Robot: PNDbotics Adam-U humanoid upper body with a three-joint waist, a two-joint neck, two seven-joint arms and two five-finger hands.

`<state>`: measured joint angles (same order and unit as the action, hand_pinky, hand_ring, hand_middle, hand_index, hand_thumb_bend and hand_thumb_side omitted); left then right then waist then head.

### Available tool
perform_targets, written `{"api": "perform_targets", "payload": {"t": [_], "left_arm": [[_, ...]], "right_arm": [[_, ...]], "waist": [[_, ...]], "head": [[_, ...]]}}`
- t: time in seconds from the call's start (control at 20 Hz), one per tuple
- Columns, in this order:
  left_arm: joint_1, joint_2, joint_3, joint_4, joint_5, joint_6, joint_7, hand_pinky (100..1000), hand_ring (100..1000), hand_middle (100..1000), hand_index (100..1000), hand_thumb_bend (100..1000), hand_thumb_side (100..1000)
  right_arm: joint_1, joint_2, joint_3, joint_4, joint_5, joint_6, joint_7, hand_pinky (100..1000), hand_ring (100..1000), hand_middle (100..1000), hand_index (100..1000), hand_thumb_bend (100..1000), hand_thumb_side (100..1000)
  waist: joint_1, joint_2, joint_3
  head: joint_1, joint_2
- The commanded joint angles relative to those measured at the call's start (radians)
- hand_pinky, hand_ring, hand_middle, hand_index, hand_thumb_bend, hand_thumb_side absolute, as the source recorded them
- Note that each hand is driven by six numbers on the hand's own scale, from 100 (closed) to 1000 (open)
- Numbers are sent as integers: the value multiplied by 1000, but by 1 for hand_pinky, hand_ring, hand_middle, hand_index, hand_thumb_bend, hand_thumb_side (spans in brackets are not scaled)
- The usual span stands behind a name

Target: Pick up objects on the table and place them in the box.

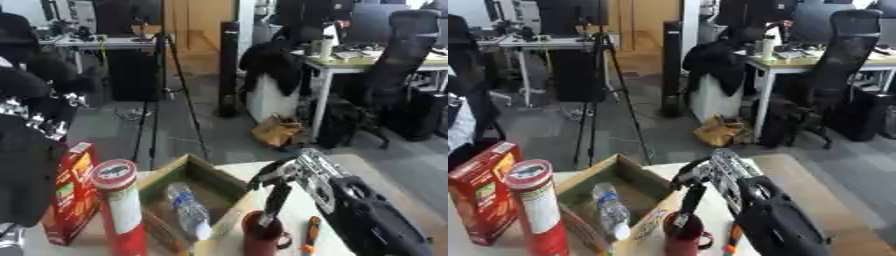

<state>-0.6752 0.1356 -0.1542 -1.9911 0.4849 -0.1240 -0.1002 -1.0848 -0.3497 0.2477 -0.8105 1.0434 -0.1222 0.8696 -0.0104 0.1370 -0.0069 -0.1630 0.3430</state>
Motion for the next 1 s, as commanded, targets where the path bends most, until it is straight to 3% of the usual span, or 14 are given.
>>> {"api": "perform_targets", "payload": {"t": [0.05,1.0], "left_arm": [[-11,2,3,-9,-2,-1,-3,964,675,625,616,100,773],[-6,-1,3,-9,-4,-1,-5,964,675,625,615,100,774]], "right_arm": [[-17,0,-15,15,11,1,-20,930,967,948,1000,897,571],[7,33,-16,47,30,0,-46,941,981,957,1000,944,528]], "waist": [[0,-13,1],[4,-10,7]], "head": [[-2,-5],[-3,-5]]}}
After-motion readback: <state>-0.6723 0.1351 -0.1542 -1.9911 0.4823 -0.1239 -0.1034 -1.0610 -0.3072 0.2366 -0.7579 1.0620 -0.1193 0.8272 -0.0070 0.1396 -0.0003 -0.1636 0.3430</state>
